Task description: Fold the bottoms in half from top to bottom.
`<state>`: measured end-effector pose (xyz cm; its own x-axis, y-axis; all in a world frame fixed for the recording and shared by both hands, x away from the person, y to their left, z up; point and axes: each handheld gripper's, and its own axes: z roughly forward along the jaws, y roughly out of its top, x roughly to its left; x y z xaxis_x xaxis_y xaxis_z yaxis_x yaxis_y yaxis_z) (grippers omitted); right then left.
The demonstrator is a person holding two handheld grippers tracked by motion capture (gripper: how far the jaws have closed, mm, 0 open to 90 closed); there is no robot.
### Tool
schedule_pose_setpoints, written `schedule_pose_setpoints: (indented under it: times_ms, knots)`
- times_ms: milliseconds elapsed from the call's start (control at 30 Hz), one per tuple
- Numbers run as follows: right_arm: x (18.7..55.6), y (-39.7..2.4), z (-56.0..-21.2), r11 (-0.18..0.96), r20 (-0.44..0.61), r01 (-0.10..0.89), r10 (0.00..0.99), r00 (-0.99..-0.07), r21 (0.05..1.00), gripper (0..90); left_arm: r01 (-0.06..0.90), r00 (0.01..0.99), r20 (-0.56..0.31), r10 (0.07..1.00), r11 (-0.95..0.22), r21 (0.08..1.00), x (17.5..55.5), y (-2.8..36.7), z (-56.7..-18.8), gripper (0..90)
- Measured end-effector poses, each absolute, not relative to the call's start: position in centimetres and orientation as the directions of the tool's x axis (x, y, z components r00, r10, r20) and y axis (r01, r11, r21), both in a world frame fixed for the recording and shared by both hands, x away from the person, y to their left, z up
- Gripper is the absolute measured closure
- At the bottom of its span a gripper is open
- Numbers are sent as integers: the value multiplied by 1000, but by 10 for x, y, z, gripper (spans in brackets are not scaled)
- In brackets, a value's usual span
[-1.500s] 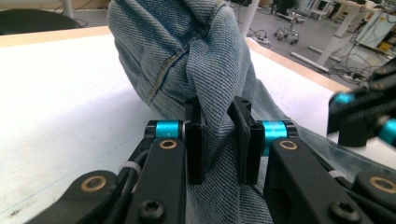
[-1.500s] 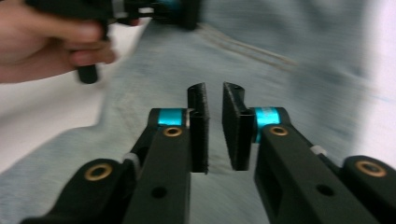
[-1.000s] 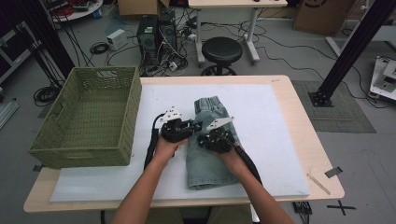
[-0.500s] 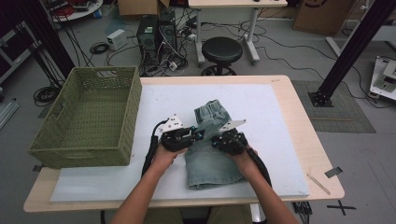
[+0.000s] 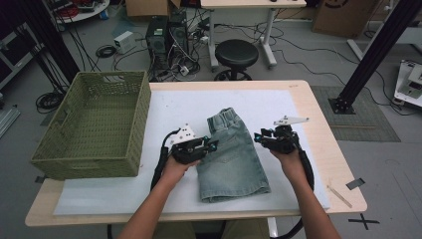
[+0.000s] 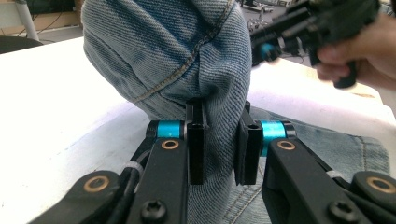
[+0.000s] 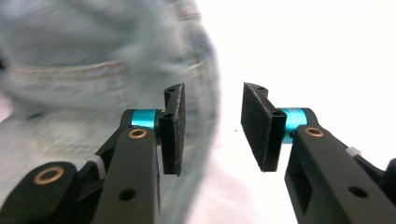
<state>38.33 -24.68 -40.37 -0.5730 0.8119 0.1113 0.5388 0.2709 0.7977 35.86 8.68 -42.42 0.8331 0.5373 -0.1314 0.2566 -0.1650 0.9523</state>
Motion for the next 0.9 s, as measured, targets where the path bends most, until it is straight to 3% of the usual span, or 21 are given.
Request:
schedule_pose_setpoints:
  times_ms: [233, 400, 700, 800, 900]
  knots:
    - [408, -252, -404, 265, 144, 577, 812, -565, 772, 554, 254, 835, -127, 536, -169, 952, 357, 88, -424, 780]
    - [421, -249, -404, 245, 199, 578, 777, -597, 779, 527, 242, 838, -112, 534, -180, 953, 355, 89, -423, 781]
    - [447, -224, -411, 312, 253, 598, 694, -674, 739, 498, 229, 849, -95, 519, -201, 952, 351, 91, -424, 784]
    - [451, -219, -418, 312, 297, 621, 670, -681, 719, 525, 232, 850, -97, 517, -202, 952, 350, 91, -424, 784]
    - [452, -214, -420, 320, 278, 618, 682, -676, 718, 609, 232, 850, -98, 517, -202, 952, 350, 91, -425, 784]
